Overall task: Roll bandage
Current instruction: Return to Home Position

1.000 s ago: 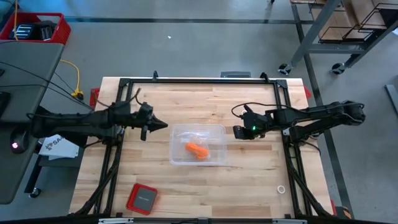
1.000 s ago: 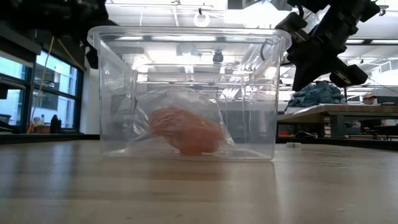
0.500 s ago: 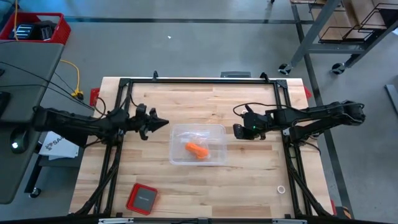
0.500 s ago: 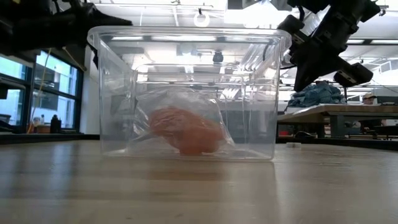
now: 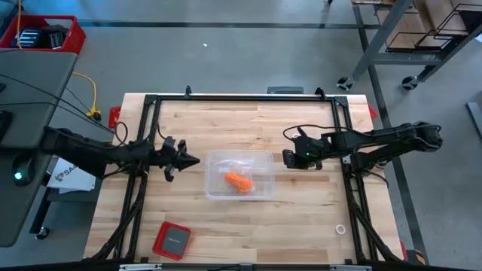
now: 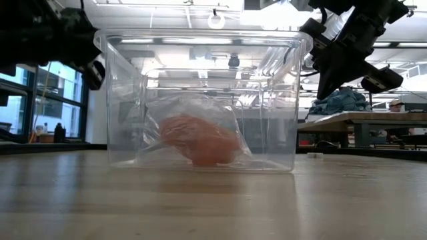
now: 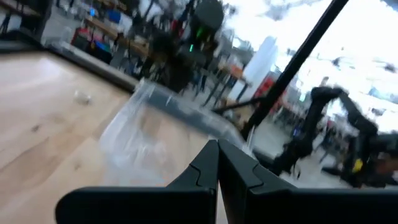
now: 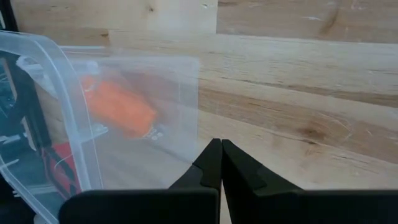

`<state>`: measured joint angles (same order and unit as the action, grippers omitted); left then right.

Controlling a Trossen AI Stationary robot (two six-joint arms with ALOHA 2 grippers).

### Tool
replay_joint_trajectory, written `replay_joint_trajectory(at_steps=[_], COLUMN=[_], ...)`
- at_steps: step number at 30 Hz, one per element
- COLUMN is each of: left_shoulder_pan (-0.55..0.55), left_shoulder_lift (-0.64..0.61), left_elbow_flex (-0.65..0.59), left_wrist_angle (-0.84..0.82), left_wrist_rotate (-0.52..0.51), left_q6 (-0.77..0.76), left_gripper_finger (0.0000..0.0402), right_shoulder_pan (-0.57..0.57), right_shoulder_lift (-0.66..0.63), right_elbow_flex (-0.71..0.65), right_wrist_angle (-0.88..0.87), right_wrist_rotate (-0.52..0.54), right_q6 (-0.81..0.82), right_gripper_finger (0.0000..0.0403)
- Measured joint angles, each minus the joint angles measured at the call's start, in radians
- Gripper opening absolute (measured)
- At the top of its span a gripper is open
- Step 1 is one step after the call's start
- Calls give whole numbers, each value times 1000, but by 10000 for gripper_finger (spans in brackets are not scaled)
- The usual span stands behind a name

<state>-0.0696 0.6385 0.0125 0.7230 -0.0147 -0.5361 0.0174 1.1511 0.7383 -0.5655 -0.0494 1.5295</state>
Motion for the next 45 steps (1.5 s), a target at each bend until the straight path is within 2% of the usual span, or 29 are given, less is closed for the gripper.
replay_joint_trajectory(at_steps=[4, 8, 14, 17, 20, 24, 26, 32, 38, 45], left_shoulder_pan=[74, 129, 143, 136, 131, 133, 134, 133, 132, 125], left_shoulder_lift=[-19, -23, -22, -22, -23, -22, -22, -21, -23, -178], left_elbow_flex=[-1, -1, -1, -1, -1, -1, -1, -1, -1, -1], left_wrist_angle=[-97, -127, -241, -221, -198, -291, -338, -434, -443, -518], left_wrist_rotate=[111, 171, 238, 263, 266, 215, 212, 211, 211, 212], left_q6=[12, 14, 32, 21, 53, 214, 241, 200, 199, 199], left_gripper_finger=[0, 0, 0, 0, 0, 1, 1, 1, 1, 1], right_shoulder_pan=[0, 0, 0, 0, 0, 0, 0, 8, 17, 21], right_shoulder_lift=[0, 0, 0, 0, 0, 0, 0, 0, 0, 0], right_elbow_flex=[0, 0, 0, 0, 0, 0, 0, 0, 0, 0], right_wrist_angle=[1, 0, 0, 0, 0, 0, 1, 14, 61, 158], right_wrist_rotate=[0, 0, 10, 24, 34, 42, 42, 47, 141, 146], right_q6=[0, -5, -57, -71, -73, -79, -84, -152, -313, -391], right_gripper_finger=[0, 0, 0, 0, 0, 0, 0, 0, 0, 0])
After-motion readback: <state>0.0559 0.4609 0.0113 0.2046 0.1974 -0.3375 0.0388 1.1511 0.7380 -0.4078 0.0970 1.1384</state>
